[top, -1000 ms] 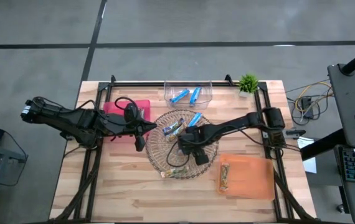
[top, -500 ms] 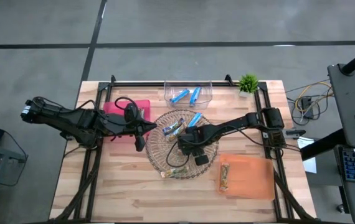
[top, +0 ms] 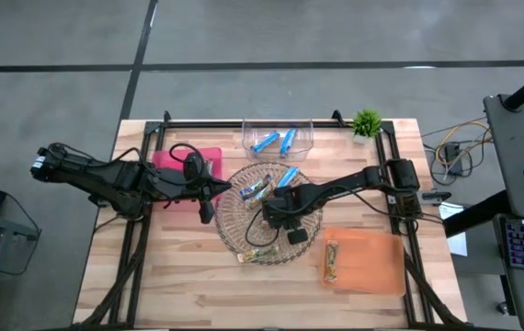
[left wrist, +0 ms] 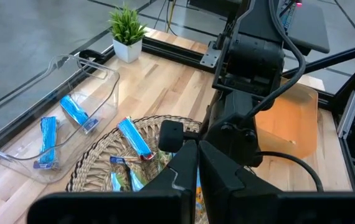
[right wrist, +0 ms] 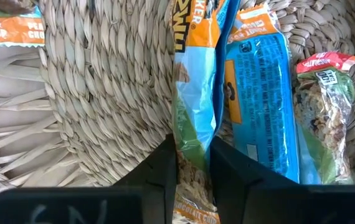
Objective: Pick and place Granola Bars by type
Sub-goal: Put the yellow granola bar into the orange bin
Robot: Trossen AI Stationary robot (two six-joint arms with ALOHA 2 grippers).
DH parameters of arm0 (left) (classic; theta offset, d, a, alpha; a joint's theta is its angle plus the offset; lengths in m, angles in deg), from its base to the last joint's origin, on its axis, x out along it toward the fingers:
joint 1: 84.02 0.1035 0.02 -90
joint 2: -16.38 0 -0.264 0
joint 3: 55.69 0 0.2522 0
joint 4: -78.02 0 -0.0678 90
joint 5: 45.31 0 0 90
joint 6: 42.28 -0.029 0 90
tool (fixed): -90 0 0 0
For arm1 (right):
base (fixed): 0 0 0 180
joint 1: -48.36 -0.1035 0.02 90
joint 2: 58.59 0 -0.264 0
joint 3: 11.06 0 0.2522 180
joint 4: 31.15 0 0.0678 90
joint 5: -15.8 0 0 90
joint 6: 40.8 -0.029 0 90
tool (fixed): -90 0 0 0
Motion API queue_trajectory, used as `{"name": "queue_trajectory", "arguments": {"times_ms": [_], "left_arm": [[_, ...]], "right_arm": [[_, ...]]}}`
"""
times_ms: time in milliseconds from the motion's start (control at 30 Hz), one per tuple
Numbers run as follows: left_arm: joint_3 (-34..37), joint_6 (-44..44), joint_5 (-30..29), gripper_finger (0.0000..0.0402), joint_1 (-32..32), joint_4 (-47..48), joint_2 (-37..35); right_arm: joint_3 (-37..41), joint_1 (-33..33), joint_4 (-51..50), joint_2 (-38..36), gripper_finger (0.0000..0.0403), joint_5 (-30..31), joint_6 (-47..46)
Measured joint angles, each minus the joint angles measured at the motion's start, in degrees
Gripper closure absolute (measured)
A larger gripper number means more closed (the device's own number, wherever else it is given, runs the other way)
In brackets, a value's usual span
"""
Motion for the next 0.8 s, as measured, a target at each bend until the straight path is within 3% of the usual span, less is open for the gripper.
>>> {"name": "queue_trajectory", "arguments": {"times_ms": [367, 800], "left_arm": [[0.0, 0.0, 0.0, 0.0401, 0.0, 0.0, 0.0], [0.0, -0.6, 0.0, 0.0401, 0.0, 0.0, 0.0]], "right_arm": [[-1.8, 0.0, -6.8, -5.0, 0.0333, -0.2, -2.9], [-3.3, -0.6, -11.1, -17.7, 0.0333, -2.0, -10.5]]}}
